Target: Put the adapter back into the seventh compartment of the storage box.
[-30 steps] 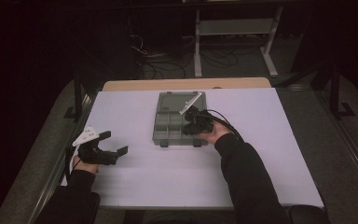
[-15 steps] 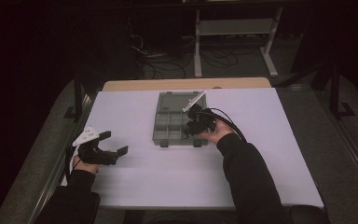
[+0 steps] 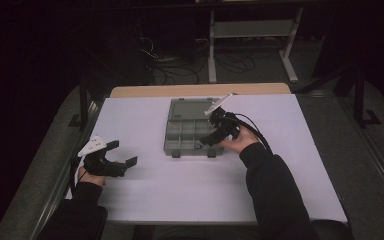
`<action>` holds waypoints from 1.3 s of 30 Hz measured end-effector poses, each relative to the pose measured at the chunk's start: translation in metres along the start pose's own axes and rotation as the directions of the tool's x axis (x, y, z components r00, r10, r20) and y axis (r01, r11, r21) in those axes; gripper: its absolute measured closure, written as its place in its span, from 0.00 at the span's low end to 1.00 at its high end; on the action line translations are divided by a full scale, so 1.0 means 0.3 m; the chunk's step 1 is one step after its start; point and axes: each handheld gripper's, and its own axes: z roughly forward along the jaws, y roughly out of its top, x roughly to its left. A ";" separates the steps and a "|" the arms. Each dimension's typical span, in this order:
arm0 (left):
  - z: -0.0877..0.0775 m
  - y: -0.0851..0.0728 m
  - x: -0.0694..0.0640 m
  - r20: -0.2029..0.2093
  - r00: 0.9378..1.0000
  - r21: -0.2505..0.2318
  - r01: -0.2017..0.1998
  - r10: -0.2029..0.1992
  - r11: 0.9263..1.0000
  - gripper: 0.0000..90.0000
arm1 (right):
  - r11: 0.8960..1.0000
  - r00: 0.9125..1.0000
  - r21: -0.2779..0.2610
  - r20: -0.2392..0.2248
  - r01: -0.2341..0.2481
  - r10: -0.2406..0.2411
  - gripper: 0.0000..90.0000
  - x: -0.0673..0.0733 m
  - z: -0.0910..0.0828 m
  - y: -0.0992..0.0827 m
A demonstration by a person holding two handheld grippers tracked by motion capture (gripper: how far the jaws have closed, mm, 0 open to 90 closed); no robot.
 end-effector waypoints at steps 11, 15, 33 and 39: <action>0.001 0.000 -0.001 0.000 1.000 0.002 0.000 0.000 1.000 0.00 | 0.998 0.999 -0.045 0.024 -0.037 0.038 0.00 -0.004 -0.054 -0.038; 0.001 0.000 -0.001 -0.001 1.000 0.003 0.001 -0.001 1.000 0.00 | 0.998 0.999 -0.057 0.031 -0.037 0.038 0.00 -0.001 -0.069 -0.049; 0.001 0.000 0.001 -0.003 1.000 0.003 0.004 -0.004 1.000 0.00 | 0.992 0.998 -0.117 0.037 -0.040 0.045 0.00 0.008 -0.166 -0.112; 0.002 0.000 0.001 -0.003 1.000 0.004 0.004 -0.004 1.000 0.00 | 0.990 0.998 -0.132 0.040 -0.051 0.057 0.00 0.004 -0.184 -0.144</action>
